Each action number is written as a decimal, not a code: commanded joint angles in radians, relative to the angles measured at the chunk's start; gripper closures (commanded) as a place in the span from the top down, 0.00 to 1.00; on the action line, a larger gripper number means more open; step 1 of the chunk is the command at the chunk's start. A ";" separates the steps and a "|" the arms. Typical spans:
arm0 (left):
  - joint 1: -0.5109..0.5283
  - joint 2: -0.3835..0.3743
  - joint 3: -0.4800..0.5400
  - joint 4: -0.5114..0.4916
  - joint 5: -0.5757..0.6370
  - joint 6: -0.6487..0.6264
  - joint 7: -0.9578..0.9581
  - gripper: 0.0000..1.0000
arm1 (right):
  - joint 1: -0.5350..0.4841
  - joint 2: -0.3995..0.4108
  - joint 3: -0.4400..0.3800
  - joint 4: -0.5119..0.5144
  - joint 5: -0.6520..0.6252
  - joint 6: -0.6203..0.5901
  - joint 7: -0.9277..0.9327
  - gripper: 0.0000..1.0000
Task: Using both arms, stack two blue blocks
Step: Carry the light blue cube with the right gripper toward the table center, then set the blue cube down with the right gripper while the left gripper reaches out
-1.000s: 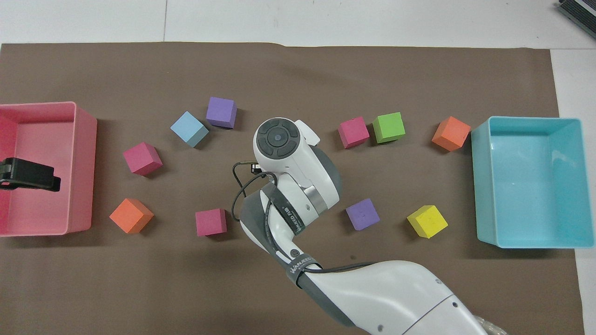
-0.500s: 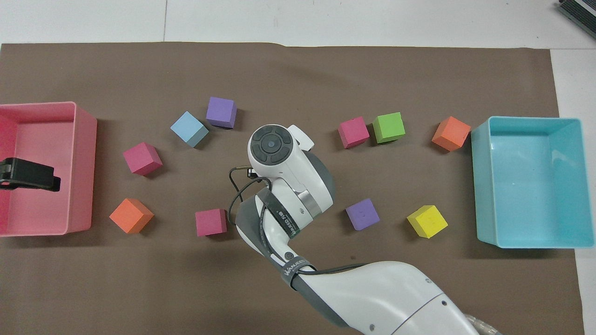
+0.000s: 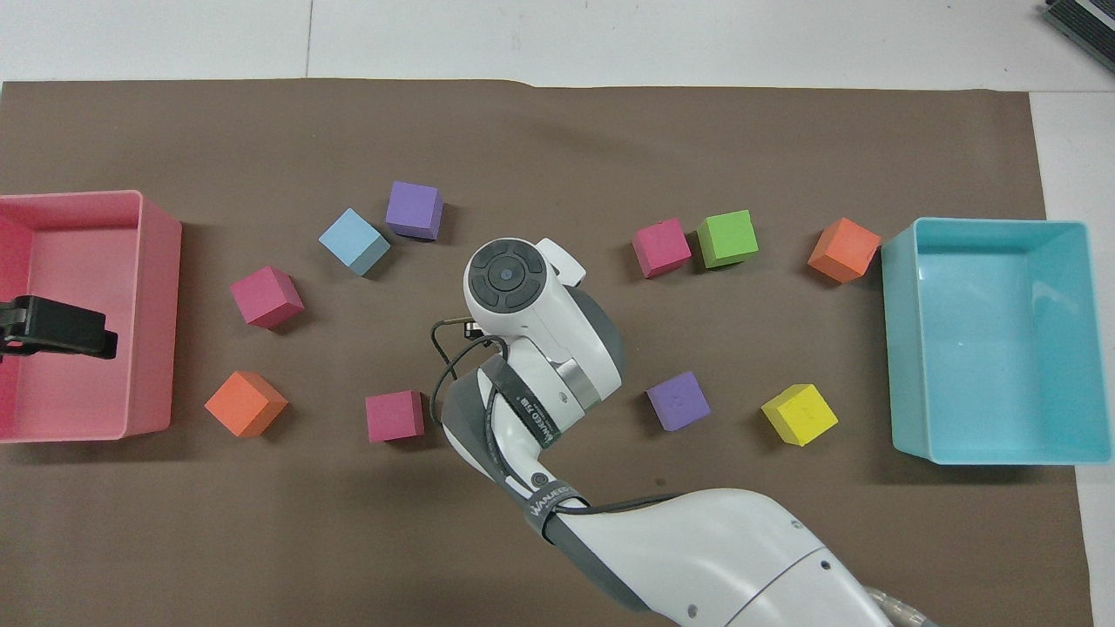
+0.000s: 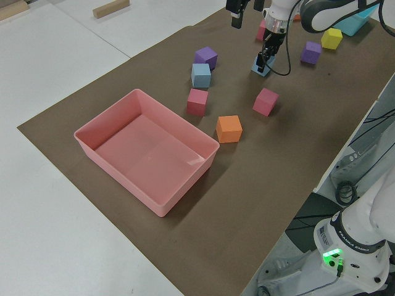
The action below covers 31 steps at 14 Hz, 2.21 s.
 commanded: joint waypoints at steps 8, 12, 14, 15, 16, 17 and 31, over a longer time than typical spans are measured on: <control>0.001 -0.025 -0.018 -0.030 -0.013 0.010 0.015 1.00 | -0.028 -0.157 0.003 -0.049 -0.012 0.003 -0.019 1.00; -0.002 -0.022 -0.018 -0.036 -0.013 0.077 0.016 1.00 | -0.066 -0.235 0.007 -0.121 0.082 0.008 -0.022 1.00; -0.010 -0.010 -0.018 -0.039 -0.013 0.152 0.016 1.00 | -0.074 -0.235 0.006 -0.121 0.212 0.025 -0.089 1.00; -0.013 0.010 -0.018 -0.042 -0.013 0.177 0.018 1.00 | -0.083 -0.234 0.006 -0.121 0.227 0.025 -0.149 1.00; -0.014 0.022 -0.018 -0.042 -0.013 0.212 0.031 1.00 | -0.110 -0.229 0.007 -0.121 0.241 0.025 -0.219 1.00; -0.014 0.034 -0.018 -0.045 -0.013 0.246 0.071 1.00 | -0.130 -0.229 0.007 -0.126 0.309 0.022 -0.288 1.00; -0.142 0.382 -0.016 -0.145 -0.004 0.700 0.208 1.00 | -0.281 -0.241 0.006 -0.305 0.736 0.019 -0.767 0.00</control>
